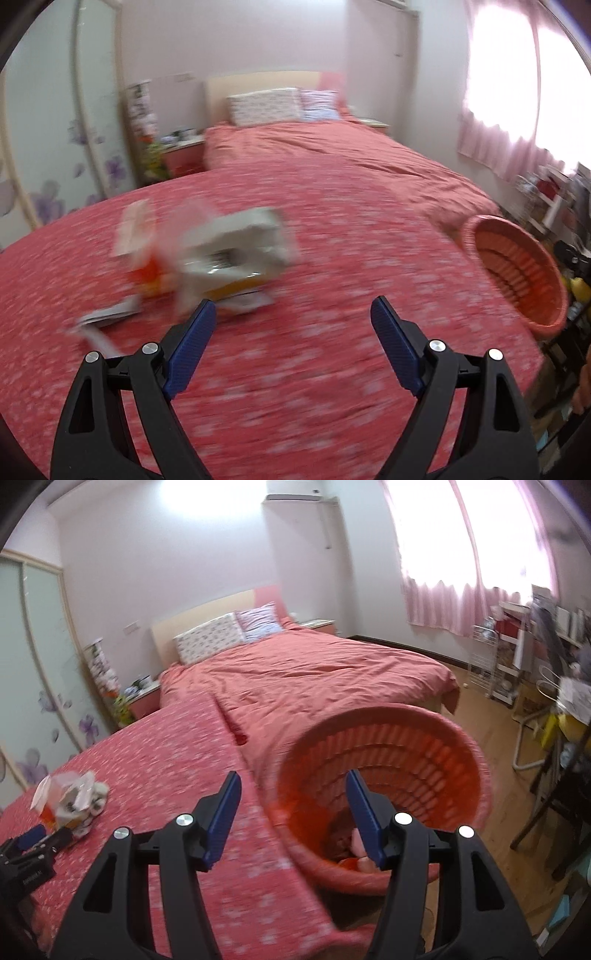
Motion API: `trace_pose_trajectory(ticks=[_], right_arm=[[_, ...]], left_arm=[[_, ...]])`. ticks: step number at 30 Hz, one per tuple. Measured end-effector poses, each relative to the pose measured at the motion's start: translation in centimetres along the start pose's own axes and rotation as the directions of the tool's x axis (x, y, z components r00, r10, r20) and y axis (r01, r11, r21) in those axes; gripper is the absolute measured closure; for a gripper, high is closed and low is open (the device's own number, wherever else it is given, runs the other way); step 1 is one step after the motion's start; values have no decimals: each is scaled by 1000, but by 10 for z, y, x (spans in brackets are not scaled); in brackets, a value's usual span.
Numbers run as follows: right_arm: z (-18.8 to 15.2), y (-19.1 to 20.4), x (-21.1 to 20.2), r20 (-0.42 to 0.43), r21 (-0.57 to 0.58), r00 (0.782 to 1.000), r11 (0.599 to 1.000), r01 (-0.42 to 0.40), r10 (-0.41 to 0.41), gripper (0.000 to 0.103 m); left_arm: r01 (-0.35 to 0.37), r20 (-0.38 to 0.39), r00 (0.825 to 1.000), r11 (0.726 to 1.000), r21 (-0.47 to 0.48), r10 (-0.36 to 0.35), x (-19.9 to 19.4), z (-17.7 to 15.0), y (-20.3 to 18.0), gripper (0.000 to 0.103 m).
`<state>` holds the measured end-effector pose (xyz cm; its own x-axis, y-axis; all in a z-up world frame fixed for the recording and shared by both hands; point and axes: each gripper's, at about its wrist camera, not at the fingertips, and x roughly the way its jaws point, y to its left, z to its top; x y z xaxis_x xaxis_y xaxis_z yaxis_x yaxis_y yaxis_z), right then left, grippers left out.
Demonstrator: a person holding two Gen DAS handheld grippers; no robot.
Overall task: Collect trash
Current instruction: 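Grasp the red-and-white snack wrapper with the left tool while the right tool grasps the white plastic bag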
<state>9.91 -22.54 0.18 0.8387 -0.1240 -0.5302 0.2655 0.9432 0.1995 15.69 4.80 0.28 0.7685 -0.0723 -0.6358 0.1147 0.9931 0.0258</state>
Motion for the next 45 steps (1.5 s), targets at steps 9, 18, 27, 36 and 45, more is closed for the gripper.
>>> trace_pose_trajectory(ticks=[9, 18, 27, 36, 45], right_arm=[[-13, 68, -4, -38, -96, 996, 992, -83, 80, 44], [-21, 119, 0, -72, -162, 989, 977, -136, 125, 43], [-26, 154, 8, -97, -221, 982, 959, -177, 159, 42], [-28, 191, 20, -132, -259, 968, 935, -244, 216, 42], [-23, 236, 63, -233, -205, 923, 913, -354, 306, 53]], left_arm=[[-207, -43, 978, 967, -150, 203, -3, -17, 125, 19], [-225, -170, 966, 955, -196, 193, 45, -17, 164, 22], [-168, -207, 970, 963, -212, 123, 63, -13, 168, 69], [-176, -169, 976, 956, -233, 138, 51, -11, 186, 85], [-198, -99, 979, 943, -269, 177, 11, -11, 209, 85]])
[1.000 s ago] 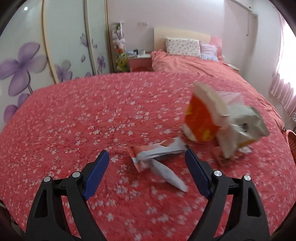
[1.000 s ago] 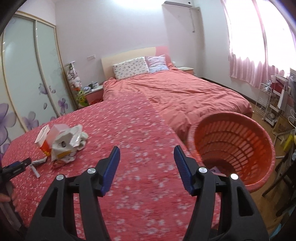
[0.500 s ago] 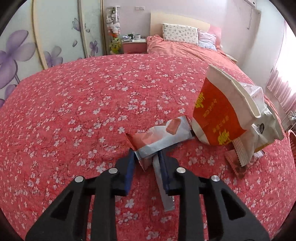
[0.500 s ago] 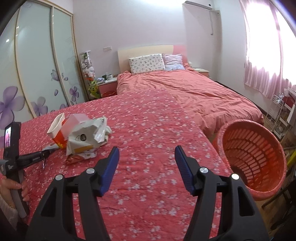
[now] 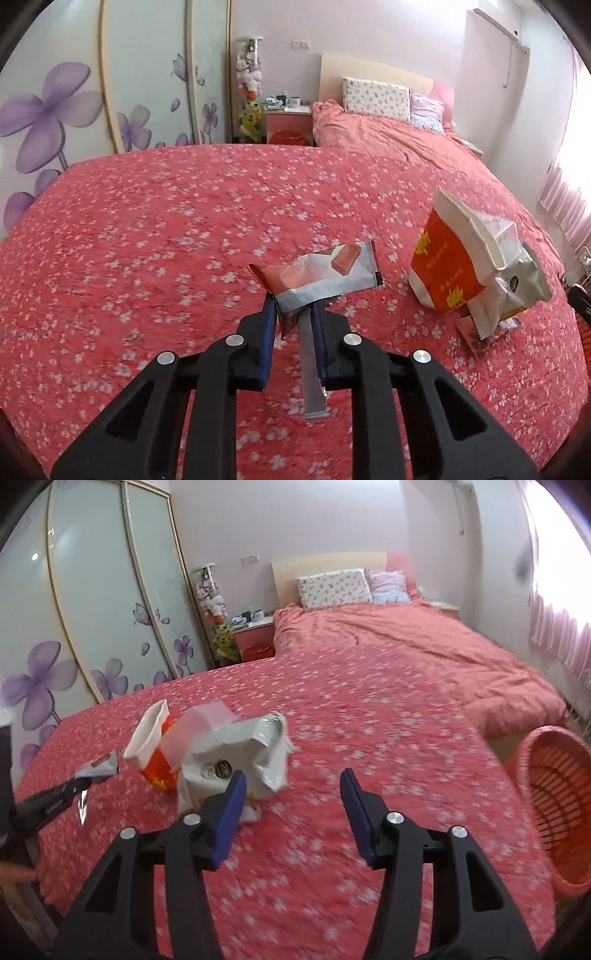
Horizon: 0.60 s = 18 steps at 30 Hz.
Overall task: Collect trash
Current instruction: 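Grasp the red-and-white snack wrapper with the left tool while the right tool grasps the white plastic bag, then carry the wrapper and plastic bag over the orange basket and release both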
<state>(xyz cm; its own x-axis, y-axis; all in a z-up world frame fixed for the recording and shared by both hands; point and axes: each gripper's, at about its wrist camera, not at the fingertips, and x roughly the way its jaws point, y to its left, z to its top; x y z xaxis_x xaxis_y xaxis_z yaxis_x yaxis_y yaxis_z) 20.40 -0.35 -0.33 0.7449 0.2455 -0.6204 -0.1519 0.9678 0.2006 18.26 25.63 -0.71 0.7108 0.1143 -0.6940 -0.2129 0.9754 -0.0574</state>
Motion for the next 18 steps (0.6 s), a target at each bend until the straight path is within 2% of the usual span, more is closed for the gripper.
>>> trace_pose_trajectory(ticks=[4, 8, 10, 11, 12, 14, 18], right_arm=[[6, 9, 29, -60, -2, 998, 1000, 4, -4, 54], [3, 1, 54, -143, 45, 990, 999, -8, 14, 55], [0, -2, 62, -173, 53, 985, 998, -15, 24, 83], [-2, -3, 62, -172, 59, 985, 998, -23, 33, 86], [-3, -3, 61, -167, 57, 985, 998, -26, 35, 95], [-4, -4, 54, -144, 58, 989, 998, -23, 31, 98], [-2, -6, 30, -80, 45, 997, 999, 12, -9, 99]], left_arm=[[8, 6, 1000, 1000, -1, -7, -6, 0, 2, 85], [20, 5, 1000, 1000, 0, -20, -7, -1, 2, 85], [25, 3, 1000, 1000, 4, -25, -6, -1, 0, 85], [25, 4, 1000, 1000, 7, -25, -7, -1, 0, 85], [24, 5, 1000, 1000, 10, -24, -7, -1, -1, 85], [27, 7, 1000, 1000, 11, -27, -6, 0, -3, 85], [33, 14, 999, 999, 23, -33, -12, 0, -11, 85]])
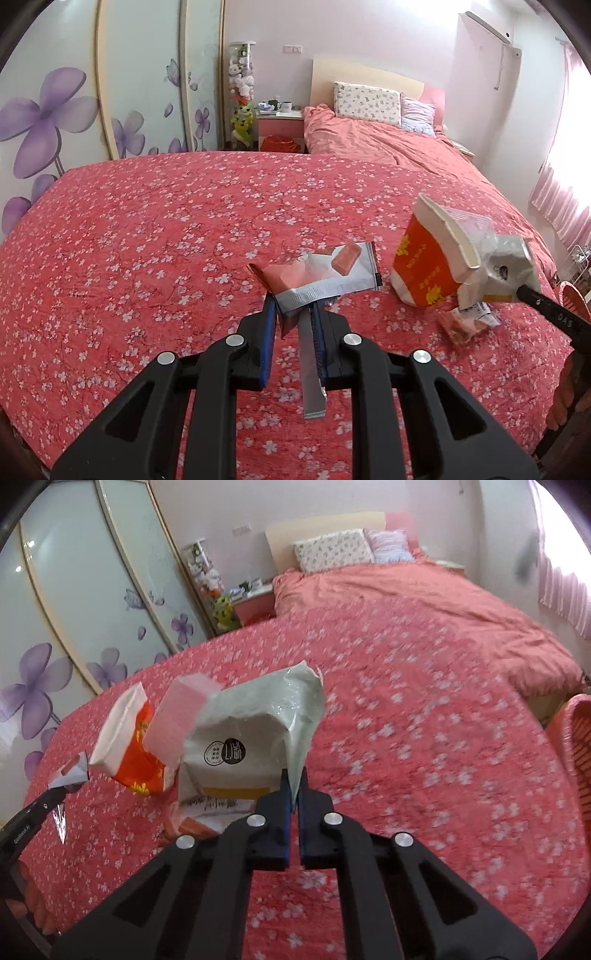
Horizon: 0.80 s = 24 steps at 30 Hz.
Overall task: Collect trash
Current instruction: 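Carry the wrapper and plastic bag over the orange basket and release both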
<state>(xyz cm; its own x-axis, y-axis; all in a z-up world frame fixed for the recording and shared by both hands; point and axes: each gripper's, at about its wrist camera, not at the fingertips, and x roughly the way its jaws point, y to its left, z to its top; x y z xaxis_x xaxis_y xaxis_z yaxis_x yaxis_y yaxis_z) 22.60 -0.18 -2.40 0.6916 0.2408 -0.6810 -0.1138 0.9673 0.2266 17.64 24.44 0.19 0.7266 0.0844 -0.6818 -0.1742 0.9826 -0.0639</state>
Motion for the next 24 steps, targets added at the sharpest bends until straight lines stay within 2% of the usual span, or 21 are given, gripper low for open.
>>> trace_pose_trajectory(ticks=[10, 17, 24], right_arm=[[-7, -46, -57, 89, 28, 984, 988, 153, -155, 99], [-21, -96, -90, 114, 108, 970, 973, 203, -215, 99], [-33, -134, -130, 158, 169, 943, 949, 265, -291, 99]], left_arm=[[50, 22, 998, 997, 64, -51, -21, 1, -37, 85], [108, 37, 993, 985, 134, -114, -36, 1, -82, 85], [182, 30, 981, 962, 204, -192, -44, -6, -134, 85]])
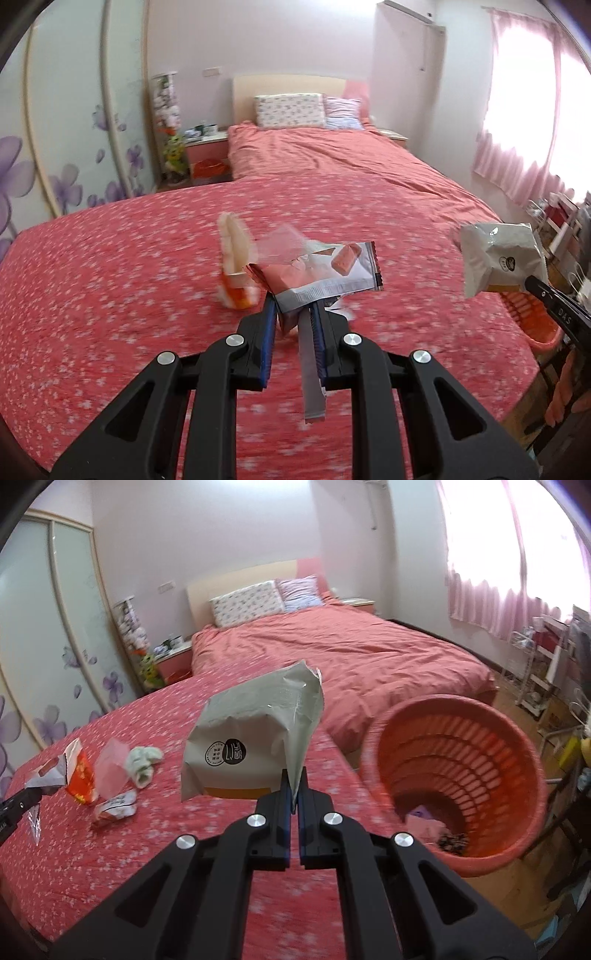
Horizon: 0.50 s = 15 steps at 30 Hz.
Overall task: Collect trash
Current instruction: 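Carry the wrapper and plastic bag over the orange basket and release both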
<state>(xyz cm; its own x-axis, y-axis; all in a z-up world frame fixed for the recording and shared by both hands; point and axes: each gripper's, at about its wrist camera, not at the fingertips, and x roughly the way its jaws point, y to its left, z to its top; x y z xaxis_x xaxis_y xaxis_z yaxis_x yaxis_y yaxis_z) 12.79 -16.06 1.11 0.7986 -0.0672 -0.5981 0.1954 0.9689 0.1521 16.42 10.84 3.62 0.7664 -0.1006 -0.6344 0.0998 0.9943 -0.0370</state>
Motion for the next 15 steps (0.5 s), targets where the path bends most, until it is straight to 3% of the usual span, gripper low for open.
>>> trace_pose_trajectory(ticks=[15], right_arm=[[-4, -80, -28, 59, 89, 987, 986, 142, -148, 99]], left_arm=[[177, -17, 984, 981, 80, -176, 13, -4, -104, 85]])
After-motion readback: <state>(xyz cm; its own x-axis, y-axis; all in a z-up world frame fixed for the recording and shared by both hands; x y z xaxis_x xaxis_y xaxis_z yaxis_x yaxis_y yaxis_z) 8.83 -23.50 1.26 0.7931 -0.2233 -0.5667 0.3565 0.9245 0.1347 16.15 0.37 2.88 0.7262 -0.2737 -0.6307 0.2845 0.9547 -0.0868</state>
